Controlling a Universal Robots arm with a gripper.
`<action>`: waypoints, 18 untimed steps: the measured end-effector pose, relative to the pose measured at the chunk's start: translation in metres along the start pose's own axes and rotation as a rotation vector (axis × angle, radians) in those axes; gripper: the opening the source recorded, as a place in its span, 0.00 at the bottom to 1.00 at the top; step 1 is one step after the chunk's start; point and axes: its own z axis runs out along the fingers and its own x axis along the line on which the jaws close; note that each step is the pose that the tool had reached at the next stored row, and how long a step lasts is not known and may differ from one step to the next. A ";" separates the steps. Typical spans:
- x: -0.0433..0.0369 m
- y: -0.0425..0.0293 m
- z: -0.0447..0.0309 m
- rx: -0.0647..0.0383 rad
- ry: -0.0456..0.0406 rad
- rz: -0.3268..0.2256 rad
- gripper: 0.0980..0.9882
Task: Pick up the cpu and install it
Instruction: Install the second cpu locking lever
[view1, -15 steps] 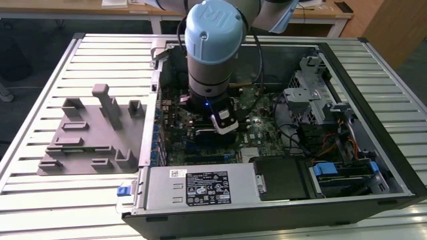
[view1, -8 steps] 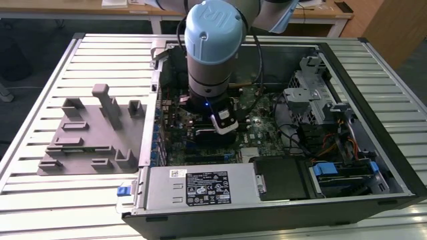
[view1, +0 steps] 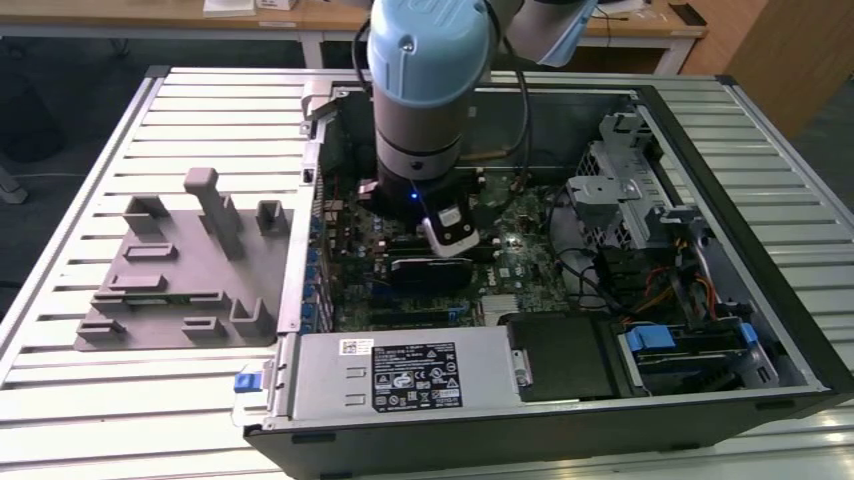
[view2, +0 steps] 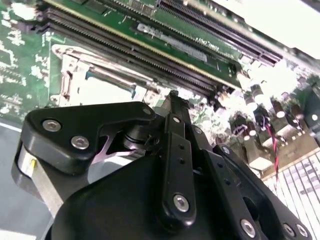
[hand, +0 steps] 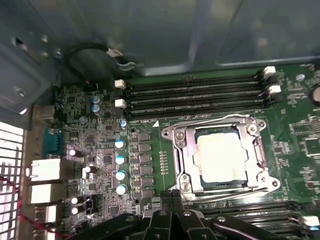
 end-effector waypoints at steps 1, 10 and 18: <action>0.0001 0.0008 -0.0026 0.000 -0.0003 0.000 0.01; -0.0032 0.0030 -0.0079 0.035 -0.0067 0.008 0.01; -0.0089 0.0158 -0.0043 0.070 -0.0130 0.016 0.01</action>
